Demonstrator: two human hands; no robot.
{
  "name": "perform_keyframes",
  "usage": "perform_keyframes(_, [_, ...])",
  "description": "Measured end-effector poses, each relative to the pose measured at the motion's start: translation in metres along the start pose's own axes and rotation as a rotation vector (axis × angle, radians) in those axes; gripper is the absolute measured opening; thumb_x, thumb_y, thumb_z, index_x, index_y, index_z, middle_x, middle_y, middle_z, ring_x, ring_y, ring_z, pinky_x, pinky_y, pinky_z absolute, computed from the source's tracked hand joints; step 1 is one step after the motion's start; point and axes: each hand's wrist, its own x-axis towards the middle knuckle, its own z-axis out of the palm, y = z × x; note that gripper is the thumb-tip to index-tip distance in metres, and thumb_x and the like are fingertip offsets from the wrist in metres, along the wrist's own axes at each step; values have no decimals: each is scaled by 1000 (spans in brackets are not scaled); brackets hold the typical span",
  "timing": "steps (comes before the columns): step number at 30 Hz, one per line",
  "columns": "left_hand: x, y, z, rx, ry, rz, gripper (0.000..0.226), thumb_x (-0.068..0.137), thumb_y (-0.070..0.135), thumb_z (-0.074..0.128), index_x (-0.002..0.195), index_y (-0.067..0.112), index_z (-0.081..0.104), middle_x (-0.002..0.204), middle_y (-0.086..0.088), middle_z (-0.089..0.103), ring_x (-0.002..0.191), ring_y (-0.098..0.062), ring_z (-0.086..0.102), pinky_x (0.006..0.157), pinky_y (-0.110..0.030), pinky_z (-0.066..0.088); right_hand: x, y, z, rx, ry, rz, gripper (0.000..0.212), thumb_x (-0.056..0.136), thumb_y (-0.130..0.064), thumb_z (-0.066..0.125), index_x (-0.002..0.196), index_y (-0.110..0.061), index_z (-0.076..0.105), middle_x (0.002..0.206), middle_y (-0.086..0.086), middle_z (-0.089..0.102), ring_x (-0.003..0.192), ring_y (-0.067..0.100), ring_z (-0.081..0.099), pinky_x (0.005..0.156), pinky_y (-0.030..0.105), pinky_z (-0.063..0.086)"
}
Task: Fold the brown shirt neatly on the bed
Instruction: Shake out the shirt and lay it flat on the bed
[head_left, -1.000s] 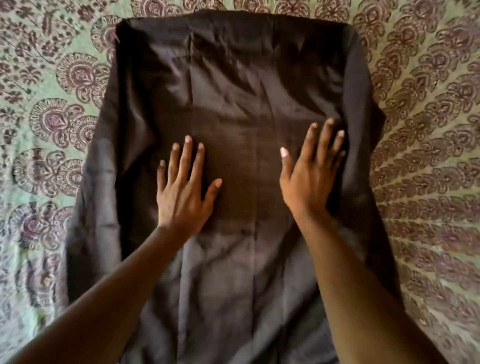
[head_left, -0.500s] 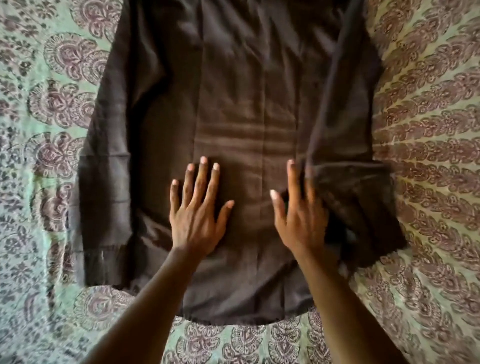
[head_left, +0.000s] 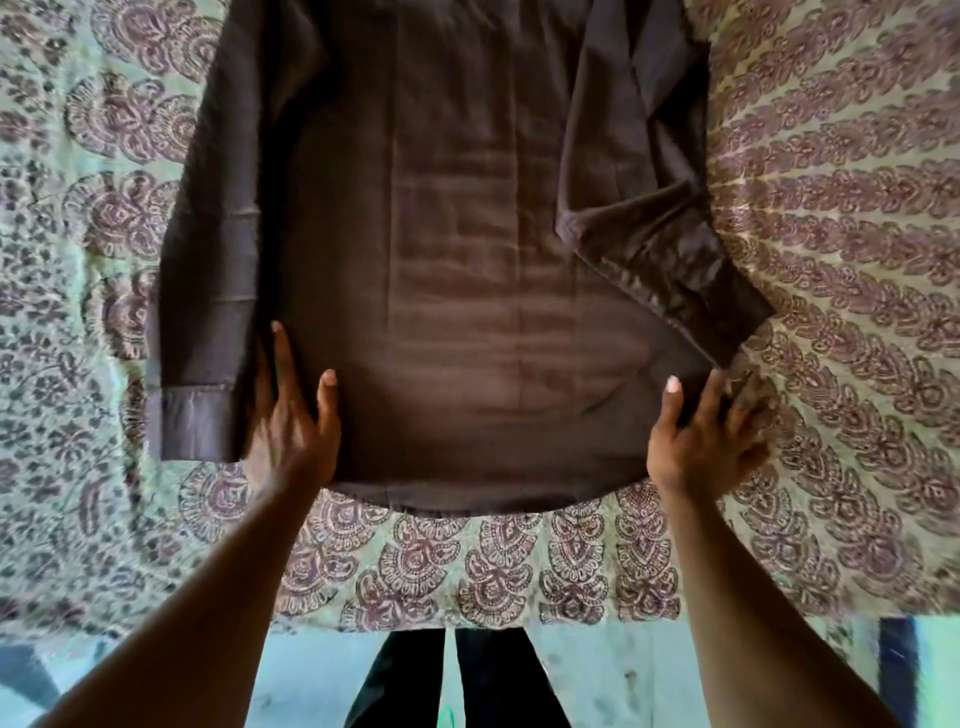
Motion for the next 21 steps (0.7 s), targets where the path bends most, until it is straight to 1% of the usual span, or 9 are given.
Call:
perform_keyframes(2, [-7,-10,-4,-8,24,-10,67,105,55,33,163,32,9,170,-4,18,148,-38,34,110,-59,41,-8,17,-4,41,6,40,68,105,-61,33,160,-21,32,171,14,20,156,39,20,116,66,26])
perform_keyframes(4, [-16,-14,-4,23,79,-51,63,106,50,35,159,18,24,162,-15,30,141,-41,38,107,-56,40,-9,22,-8,110,11,61,64,104,-54,45,153,-14,42,165,21,30,150,42,30,114,63,31])
perform_keyframes(7, [-29,-18,-6,-68,129,-233,52,103,32,46,147,7,33,139,-32,47,121,-50,46,96,-59,42,-8,14,-20,307,52,111,34,98,-32,65,116,-4,59,135,26,51,120,47,54,95,62,50])
perform_keyframes(8, [-31,-17,-12,-132,131,-281,45,101,26,48,140,8,34,131,-33,51,116,-50,49,92,-60,44,-8,11,-24,340,51,87,26,98,-23,66,109,-2,57,124,26,57,109,46,60,88,60,53])
perform_keyframes(10, [-33,-15,-21,-253,117,-325,32,100,12,50,129,8,36,119,-27,57,105,-46,56,81,-55,45,-9,10,-30,285,22,18,20,100,-14,62,109,0,52,108,27,66,94,46,67,83,58,53])
perform_keyframes(14, [-40,-8,-34,-252,108,-270,26,102,3,49,126,7,40,112,-24,58,89,-32,51,73,-43,37,-16,13,-34,225,7,49,26,103,-19,57,117,1,47,106,31,69,96,49,67,82,55,50])
perform_keyframes(17, [-50,0,-33,-59,138,-264,38,101,9,52,134,12,32,137,-27,46,106,-45,55,80,-53,45,-25,8,-36,187,89,107,31,97,-17,58,121,-4,44,121,30,59,113,49,57,86,57,49])
perform_keyframes(19, [-55,7,-30,-27,209,-284,45,95,3,52,135,9,32,144,-28,37,113,-46,50,87,-55,44,-32,-3,-40,145,269,-62,34,88,-12,59,121,-6,51,124,27,54,118,42,49,91,51,44])
perform_keyframes(21, [-58,16,-25,-109,253,-121,34,88,-3,50,121,4,44,128,-28,43,102,-45,51,77,-50,42,-46,-31,-44,181,388,-370,33,87,-9,58,119,-7,62,119,22,59,112,38,52,92,47,42])
